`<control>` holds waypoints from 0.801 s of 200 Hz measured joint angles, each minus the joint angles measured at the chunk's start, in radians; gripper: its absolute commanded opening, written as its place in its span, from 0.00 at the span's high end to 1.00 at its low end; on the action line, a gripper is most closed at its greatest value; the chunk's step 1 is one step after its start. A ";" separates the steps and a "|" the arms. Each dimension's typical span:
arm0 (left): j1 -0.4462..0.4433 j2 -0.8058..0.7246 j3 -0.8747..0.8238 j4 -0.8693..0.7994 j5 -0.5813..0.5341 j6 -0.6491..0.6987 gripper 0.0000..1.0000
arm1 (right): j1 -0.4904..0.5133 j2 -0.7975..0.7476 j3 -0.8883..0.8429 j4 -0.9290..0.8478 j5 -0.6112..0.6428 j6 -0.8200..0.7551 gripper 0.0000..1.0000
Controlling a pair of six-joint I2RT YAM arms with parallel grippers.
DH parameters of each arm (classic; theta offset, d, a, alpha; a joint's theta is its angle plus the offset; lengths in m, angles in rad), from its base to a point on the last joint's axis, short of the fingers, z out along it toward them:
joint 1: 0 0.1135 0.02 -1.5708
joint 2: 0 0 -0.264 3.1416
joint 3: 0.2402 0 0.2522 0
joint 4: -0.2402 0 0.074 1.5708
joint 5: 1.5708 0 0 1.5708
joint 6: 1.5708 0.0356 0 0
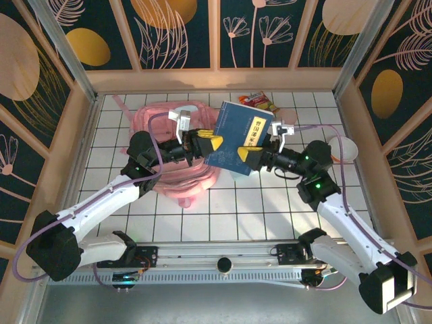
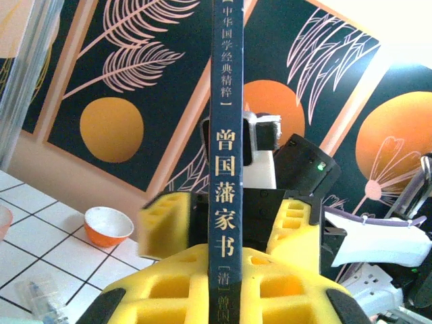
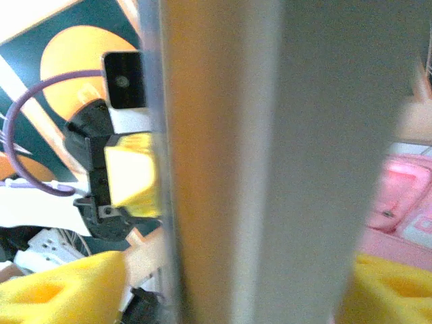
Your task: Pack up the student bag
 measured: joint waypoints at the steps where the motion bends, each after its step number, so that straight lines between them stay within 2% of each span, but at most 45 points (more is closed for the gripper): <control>1: 0.000 0.000 0.000 -0.001 -0.001 0.001 1.00 | 0.000 -0.002 -0.002 0.002 -0.001 0.001 0.46; 18: 0.000 -0.002 -0.001 -0.024 -0.026 0.021 1.00 | 0.000 -0.042 -0.026 0.003 -0.005 -0.004 0.65; 26: 0.000 -0.005 -0.005 -0.030 -0.040 0.034 0.99 | 0.000 -0.062 -0.031 0.001 -0.003 -0.023 0.77; 33: 0.000 -0.008 -0.008 -0.035 -0.046 0.040 0.96 | 0.000 -0.076 -0.031 -0.004 -0.001 -0.026 0.90; 40: 0.000 -0.011 -0.010 -0.042 -0.050 0.050 0.88 | 0.000 -0.089 -0.031 -0.010 0.006 -0.035 1.00; 52: -0.004 -0.018 -0.008 -0.053 -0.056 0.072 0.64 | 0.000 -0.103 -0.031 -0.034 0.017 -0.048 1.00; 64: -0.003 -0.025 -0.005 -0.090 -0.068 0.112 0.31 | 0.000 -0.107 -0.026 -0.075 0.032 -0.077 1.00; 70: -0.001 -0.028 0.000 -0.122 -0.077 0.145 0.24 | 0.002 -0.106 -0.017 -0.112 0.042 -0.100 1.00; 93: 0.004 -0.042 0.050 -0.314 -0.115 0.335 0.18 | 0.034 -0.095 0.053 -0.308 0.126 -0.226 1.00; 130: 0.005 -0.126 0.136 -0.664 -0.165 0.833 0.09 | 0.108 -0.006 0.189 -0.598 0.314 -0.473 1.00; 160: 0.005 -0.176 0.169 -0.859 -0.221 1.130 0.08 | 0.186 0.094 0.252 -0.771 0.435 -0.672 1.00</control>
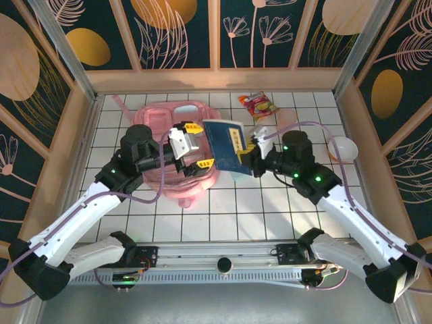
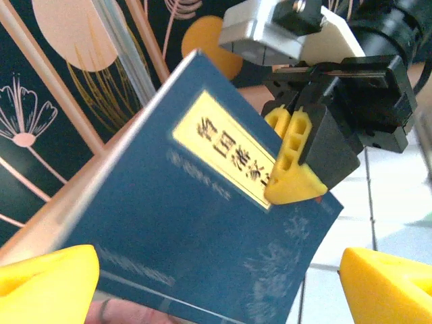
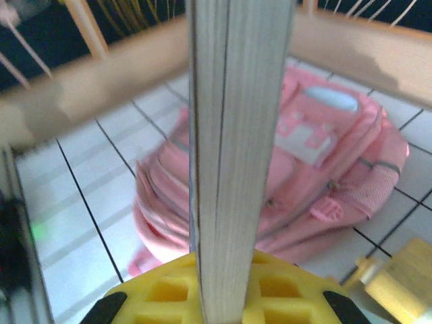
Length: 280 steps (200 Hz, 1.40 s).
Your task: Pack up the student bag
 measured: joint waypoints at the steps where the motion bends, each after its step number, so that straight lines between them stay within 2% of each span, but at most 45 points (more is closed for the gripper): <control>1: 0.000 0.000 0.001 -0.003 -0.002 0.005 0.08 | 0.004 0.005 0.002 -0.006 0.003 -0.011 1.00; 39: 0.000 0.021 0.013 -0.134 -0.065 0.169 0.07 | 0.112 0.077 0.015 -0.142 0.074 -0.280 1.00; 75: 0.000 0.081 0.040 -0.244 -0.037 0.234 0.15 | 0.149 0.096 0.036 -0.185 0.085 -0.446 1.00; 112: 0.000 0.136 0.063 -0.345 0.009 0.299 0.54 | 0.149 0.128 0.070 -0.186 0.078 -0.526 1.00; 116: 0.000 0.140 0.064 -0.353 0.011 0.301 0.60 | 0.149 0.129 0.070 -0.185 0.077 -0.530 1.00; 123: 0.000 0.144 0.064 -0.363 0.020 0.306 0.79 | 0.148 0.129 0.070 -0.186 0.075 -0.536 0.95; 129: 0.000 0.145 0.064 -0.369 0.027 0.309 0.95 | 0.148 0.128 0.070 -0.185 0.073 -0.538 0.90; 132: 0.000 0.145 0.063 -0.370 0.030 0.306 1.00 | 0.146 0.127 0.070 -0.185 0.072 -0.538 0.86; 142: 0.000 0.142 0.063 -0.367 0.041 0.295 1.00 | 0.137 0.123 0.070 -0.184 0.064 -0.539 0.72; 156: 0.002 0.122 0.029 -0.304 0.055 0.248 1.00 | 0.088 0.086 0.049 -0.145 0.025 -0.514 0.48; 173: 0.009 0.088 -0.037 -0.212 0.087 0.163 1.00 | -0.024 -0.022 -0.029 -0.053 -0.042 -0.447 0.35; 193: 0.032 0.060 -0.123 -0.064 0.154 0.024 1.00 | -0.178 -0.176 -0.140 0.051 -0.140 -0.355 0.28; 226: 0.041 0.044 -0.213 0.174 0.230 -0.180 1.00 | -0.367 -0.338 -0.280 0.182 -0.325 -0.196 0.25; 249: 0.041 0.043 -0.217 0.262 0.274 -0.251 1.00 | -0.477 -0.362 -0.340 0.284 -0.470 -0.083 0.19; 280: 0.041 0.044 -0.217 0.348 0.325 -0.325 1.00 | -0.538 -0.344 -0.400 0.436 -0.657 0.078 0.22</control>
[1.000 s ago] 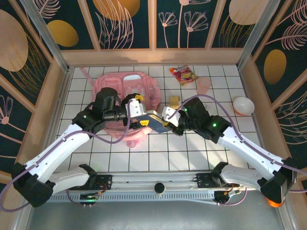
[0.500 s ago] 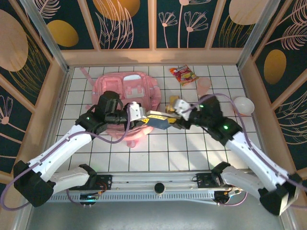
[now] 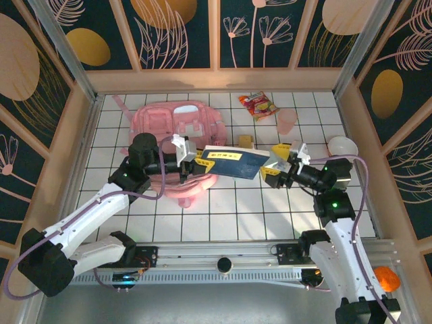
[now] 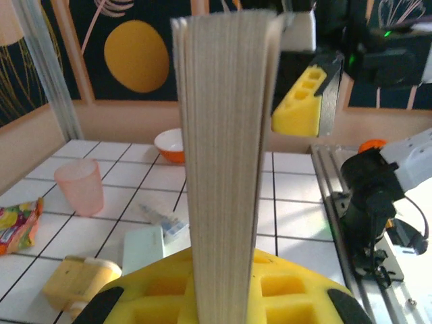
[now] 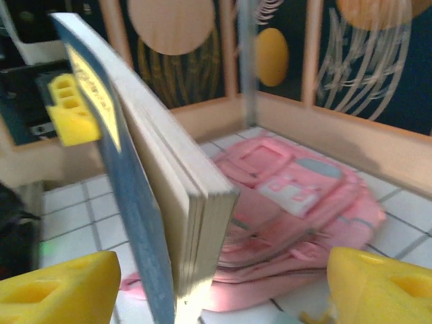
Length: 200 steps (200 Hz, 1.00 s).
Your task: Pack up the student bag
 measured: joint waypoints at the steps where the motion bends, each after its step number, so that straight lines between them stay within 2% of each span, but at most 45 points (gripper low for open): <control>1: 0.000 0.000 0.000 0.002 0.001 -0.002 1.00 | 0.000 0.002 -0.002 0.006 -0.007 0.006 0.23; 42: 0.000 0.042 0.000 0.138 0.052 -0.106 1.00 | -0.002 0.049 -0.005 0.173 -0.176 0.140 0.33; 62: 0.000 0.069 0.000 0.183 0.077 -0.141 1.00 | 0.007 0.077 -0.017 0.274 -0.211 0.211 0.35; 77: 0.000 0.082 0.000 0.207 0.093 -0.156 1.00 | 0.027 0.103 -0.021 0.337 -0.217 0.254 0.42; 93: 0.000 0.087 0.000 0.224 0.104 -0.166 1.00 | 0.060 0.126 -0.022 0.389 -0.217 0.280 0.55; 99: 0.000 0.089 0.000 0.227 0.106 -0.168 1.00 | 0.074 0.135 -0.022 0.405 -0.216 0.287 0.65; 105: 0.000 0.090 0.000 0.231 0.111 -0.171 0.98 | 0.085 0.144 -0.022 0.416 -0.217 0.293 0.83; 111: 0.000 0.091 0.001 0.232 0.116 -0.173 0.94 | 0.095 0.156 -0.022 0.430 -0.216 0.298 1.00; 119: 0.000 0.093 0.003 0.230 0.121 -0.174 0.83 | 0.100 0.170 -0.022 0.442 -0.216 0.304 1.00; 129: 0.000 0.093 0.007 0.219 0.115 -0.165 0.62 | 0.093 0.183 -0.022 0.444 -0.210 0.311 1.00; 141: -0.001 0.091 0.018 0.177 0.067 -0.128 0.41 | 0.076 0.188 -0.021 0.418 -0.206 0.308 1.00; 148: -0.001 0.084 0.027 0.141 0.022 -0.097 0.32 | 0.056 0.187 -0.021 0.397 -0.198 0.306 1.00; 172: -0.001 0.038 0.036 -0.010 -0.190 0.061 0.17 | -0.038 0.159 -0.021 0.301 -0.119 0.311 1.00; 200: 0.000 0.034 0.041 -0.173 -0.474 0.249 0.09 | -0.115 0.092 -0.033 0.228 0.003 0.342 1.00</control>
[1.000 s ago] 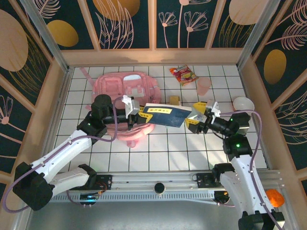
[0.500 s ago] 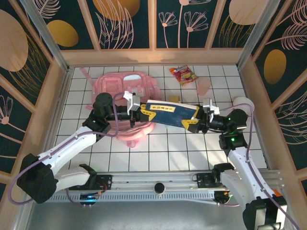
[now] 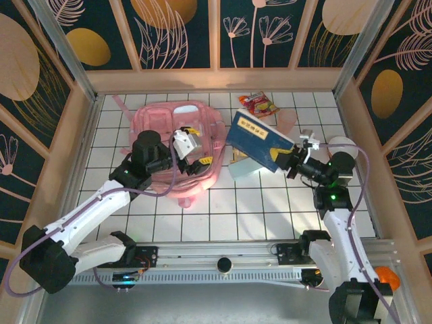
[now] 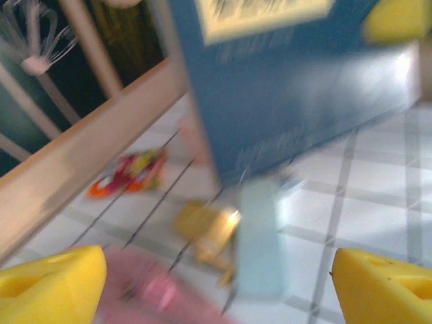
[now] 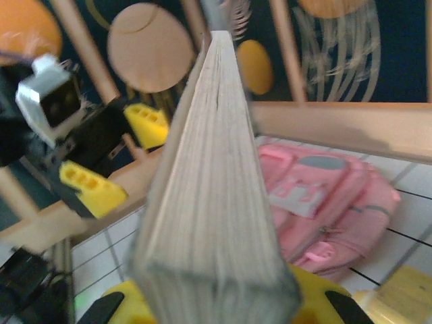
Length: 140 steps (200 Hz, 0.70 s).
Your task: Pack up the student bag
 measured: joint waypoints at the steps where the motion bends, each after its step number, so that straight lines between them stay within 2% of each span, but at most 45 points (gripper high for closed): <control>1: 0.000 0.002 0.000 -0.008 -0.015 0.009 0.09 | -0.002 -0.004 -0.001 -0.003 0.006 0.002 1.00; 25: 0.001 0.064 -0.013 -0.084 -0.197 0.118 0.06 | -0.005 -0.050 -0.011 -0.060 0.076 0.018 1.00; 48: 0.011 0.158 -0.032 -0.119 -0.303 0.191 0.04 | -0.005 -0.081 -0.012 -0.109 0.109 0.017 1.00; 123: 0.053 0.352 -0.018 -0.137 -0.355 0.268 0.03 | -0.005 -0.161 -0.013 -0.221 0.135 -0.001 1.00; 140: 0.056 0.385 -0.017 -0.134 -0.369 0.268 0.12 | -0.005 -0.167 -0.013 -0.237 0.138 -0.002 1.00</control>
